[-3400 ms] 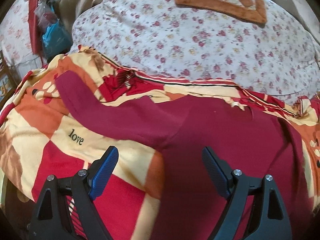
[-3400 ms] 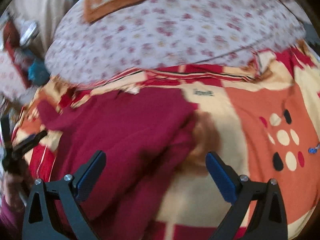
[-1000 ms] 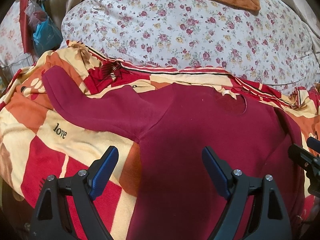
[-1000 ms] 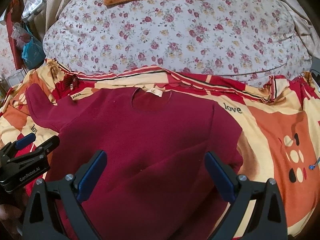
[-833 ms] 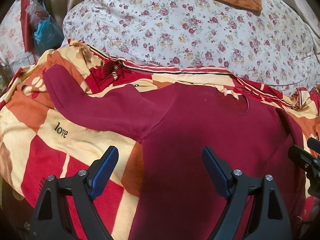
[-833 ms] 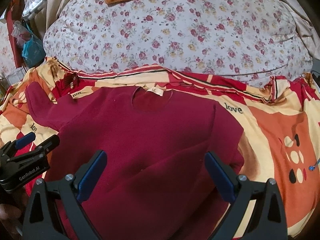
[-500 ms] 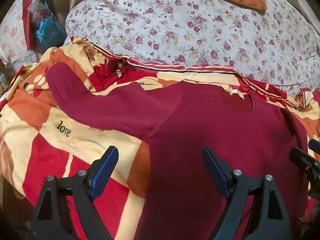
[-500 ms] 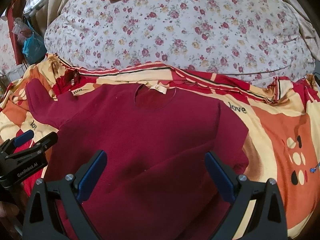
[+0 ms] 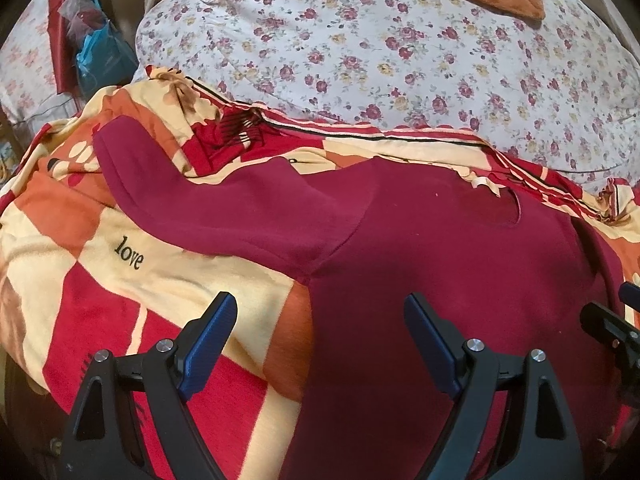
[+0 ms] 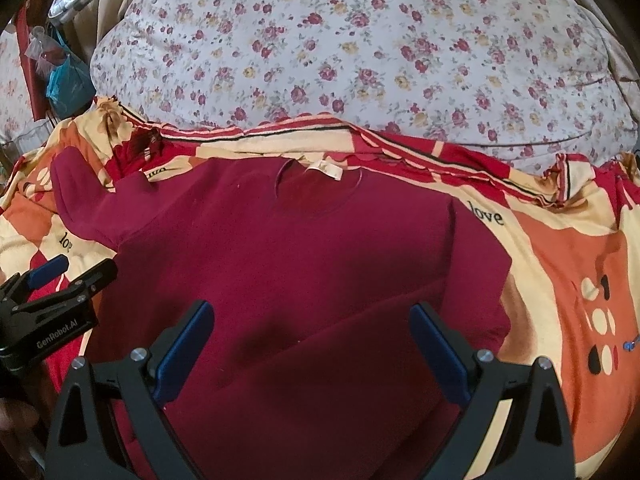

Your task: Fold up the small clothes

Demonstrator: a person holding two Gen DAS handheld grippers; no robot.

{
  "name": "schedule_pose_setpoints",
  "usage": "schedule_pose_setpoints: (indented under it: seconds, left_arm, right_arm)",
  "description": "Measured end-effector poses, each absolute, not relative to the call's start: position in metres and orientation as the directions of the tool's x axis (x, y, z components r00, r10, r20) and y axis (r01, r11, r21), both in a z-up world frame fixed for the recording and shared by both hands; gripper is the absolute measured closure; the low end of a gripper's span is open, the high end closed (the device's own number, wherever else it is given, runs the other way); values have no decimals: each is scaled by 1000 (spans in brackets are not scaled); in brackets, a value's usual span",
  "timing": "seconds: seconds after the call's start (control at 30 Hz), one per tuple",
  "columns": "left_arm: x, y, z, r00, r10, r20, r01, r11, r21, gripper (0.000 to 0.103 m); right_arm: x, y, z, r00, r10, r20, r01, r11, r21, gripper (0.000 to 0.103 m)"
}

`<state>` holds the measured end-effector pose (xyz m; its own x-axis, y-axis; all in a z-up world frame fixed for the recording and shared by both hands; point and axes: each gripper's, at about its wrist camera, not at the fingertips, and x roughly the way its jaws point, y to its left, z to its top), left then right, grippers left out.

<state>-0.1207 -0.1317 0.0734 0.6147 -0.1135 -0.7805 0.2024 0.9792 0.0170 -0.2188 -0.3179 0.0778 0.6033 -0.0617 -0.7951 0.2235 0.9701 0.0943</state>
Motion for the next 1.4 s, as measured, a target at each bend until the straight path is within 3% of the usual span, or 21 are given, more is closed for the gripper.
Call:
schedule_pose_setpoints:
  seconds: [0.73,0.97,1.17,1.4]
  left_arm:
    - [-102,-107,73,603,-105,-790,166,986,-5,35]
    - [-45,-56,89,651,86,-755,-6,994,108,35]
    - [19,-1,90,629,212,-748,-148,977,153,46]
    - [62,34,63,544,218,-810,-229,968,106,59]
  right_arm:
    - [-208,-309,74,581,-49,-812,197,977,81,3]
    - [-204,-308,72,576,-26,-817,183,978,98,3]
    - [-202,-300,72,565,-13,-825,159,983,93,3]
    - [-196,-298,68,548,17,-836,147,982,117,3]
